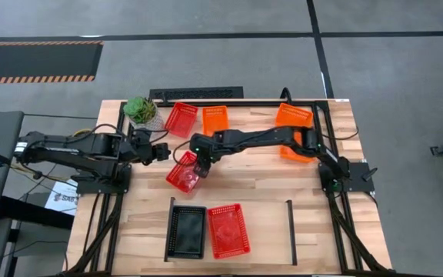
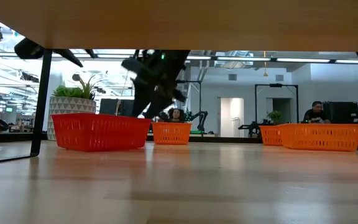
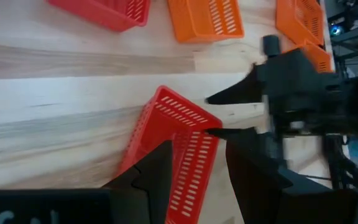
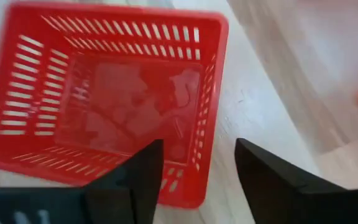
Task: Stack baskets on shelf by color
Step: Stack the bottom red bin on the top of the red bin on the shelf
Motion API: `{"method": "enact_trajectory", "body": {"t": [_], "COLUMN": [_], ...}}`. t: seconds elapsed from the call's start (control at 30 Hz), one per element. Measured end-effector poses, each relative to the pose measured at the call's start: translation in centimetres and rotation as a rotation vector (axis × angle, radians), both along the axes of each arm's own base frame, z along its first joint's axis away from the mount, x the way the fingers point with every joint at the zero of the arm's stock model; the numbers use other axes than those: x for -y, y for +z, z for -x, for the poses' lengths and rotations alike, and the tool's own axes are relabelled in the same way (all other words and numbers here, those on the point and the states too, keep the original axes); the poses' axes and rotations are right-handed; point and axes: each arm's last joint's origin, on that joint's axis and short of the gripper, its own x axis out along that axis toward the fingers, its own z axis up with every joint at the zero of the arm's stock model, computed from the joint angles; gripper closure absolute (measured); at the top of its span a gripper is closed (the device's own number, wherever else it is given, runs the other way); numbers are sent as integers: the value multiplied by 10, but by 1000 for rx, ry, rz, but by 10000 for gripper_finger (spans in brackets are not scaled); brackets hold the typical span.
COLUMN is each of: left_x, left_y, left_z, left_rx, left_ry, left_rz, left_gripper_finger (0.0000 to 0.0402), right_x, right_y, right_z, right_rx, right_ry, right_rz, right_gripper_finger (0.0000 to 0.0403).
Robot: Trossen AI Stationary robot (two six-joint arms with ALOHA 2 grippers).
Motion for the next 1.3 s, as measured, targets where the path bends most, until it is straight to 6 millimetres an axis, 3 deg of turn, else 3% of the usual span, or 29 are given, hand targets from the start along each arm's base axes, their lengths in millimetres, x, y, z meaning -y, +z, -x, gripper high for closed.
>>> {"method": "enact_trajectory", "body": {"t": [0.1, 0.2, 0.3, 0.47, 0.67, 0.73, 0.97, 1.17, 1.3], "left_x": [0, 0, 0, 0, -1, -1, 0, 1, 3], "left_y": [-1, -2, -2, -2, -2, -2, -2, -2, -2], "left_z": [0, 0, 0, 0, 0, 0, 0, 1, 1], "left_rx": [-13, -21, -27, -30, -39, -39, -40, -44, -47], "left_ry": [0, -3, -8, -8, -21, -21, -22, -42, -62], "left_rz": [-3, -10, -15, -29, -46, -46, -46, -48, -51], "left_gripper_finger": [264, 264, 264, 264, 264, 264, 264, 264, 264], "right_x": [0, 0, 0, 6, 16, 19, 30, 24, 2], "right_y": [-16, -18, -16, -16, -11, 4, 86, 174, 224], "right_z": [-3, -3, -4, 0, 4, 9, 37, 97, 140], "right_rx": [-26, -36, -25, -47, -56, -35, 121, 226, 317], "right_ry": [1, 0, -17, -52, -78, -86, -131, -113, -43], "right_rz": [-3, -4, -4, -43, -80, -88, -74, 3, 42], "right_gripper_finger": [169, 182, 234, 378, 394, 394, 399, 400, 400]}}
